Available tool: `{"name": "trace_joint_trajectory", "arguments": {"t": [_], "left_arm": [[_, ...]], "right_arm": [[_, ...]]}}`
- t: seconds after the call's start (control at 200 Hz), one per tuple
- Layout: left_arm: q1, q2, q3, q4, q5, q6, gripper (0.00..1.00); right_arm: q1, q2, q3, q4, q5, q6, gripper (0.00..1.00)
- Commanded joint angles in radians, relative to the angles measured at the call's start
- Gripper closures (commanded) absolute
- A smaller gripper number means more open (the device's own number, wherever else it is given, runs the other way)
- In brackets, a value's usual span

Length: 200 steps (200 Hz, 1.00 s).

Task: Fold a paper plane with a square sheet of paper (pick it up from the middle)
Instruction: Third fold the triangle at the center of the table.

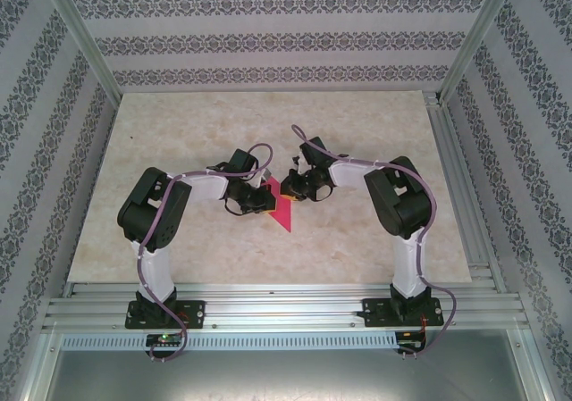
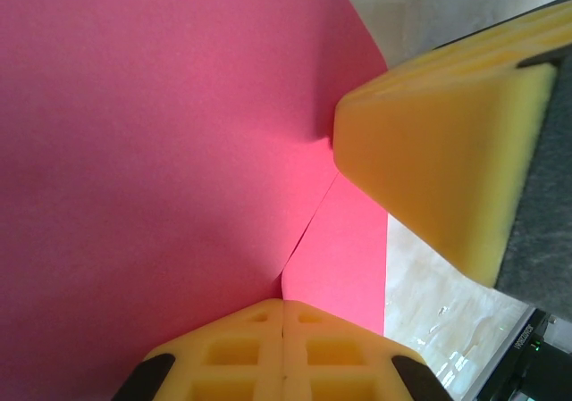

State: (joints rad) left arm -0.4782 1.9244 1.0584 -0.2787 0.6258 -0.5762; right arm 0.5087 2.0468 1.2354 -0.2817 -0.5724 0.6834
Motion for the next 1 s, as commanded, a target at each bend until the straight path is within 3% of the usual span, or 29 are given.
{"name": "trace_joint_trajectory", "arguments": {"t": [0.0, 0.26, 0.56, 0.789, 0.994], "left_arm": [[0.006, -0.005, -0.014, -0.049, -0.05, 0.024, 0.99], [0.005, 0.004, -0.015, -0.035, -0.054, 0.012, 0.99], [0.006, 0.005, -0.013, -0.039, -0.052, 0.011, 0.99], [0.005, 0.008, -0.013, -0.047, -0.052, 0.016, 0.99], [0.005, 0.004, -0.013, -0.048, -0.055, 0.012, 0.99]], "right_arm": [[0.001, -0.076, 0.029, -0.058, 0.03, -0.041, 0.84], [0.0, -0.18, -0.044, -0.039, 0.035, -0.025, 0.83], [0.005, -0.049, -0.026, -0.02, 0.022, -0.015, 0.83], [0.013, 0.021, 0.029, -0.118, 0.085, -0.064, 0.84], [0.018, -0.097, -0.005, -0.114, 0.077, -0.061, 0.84]]}}
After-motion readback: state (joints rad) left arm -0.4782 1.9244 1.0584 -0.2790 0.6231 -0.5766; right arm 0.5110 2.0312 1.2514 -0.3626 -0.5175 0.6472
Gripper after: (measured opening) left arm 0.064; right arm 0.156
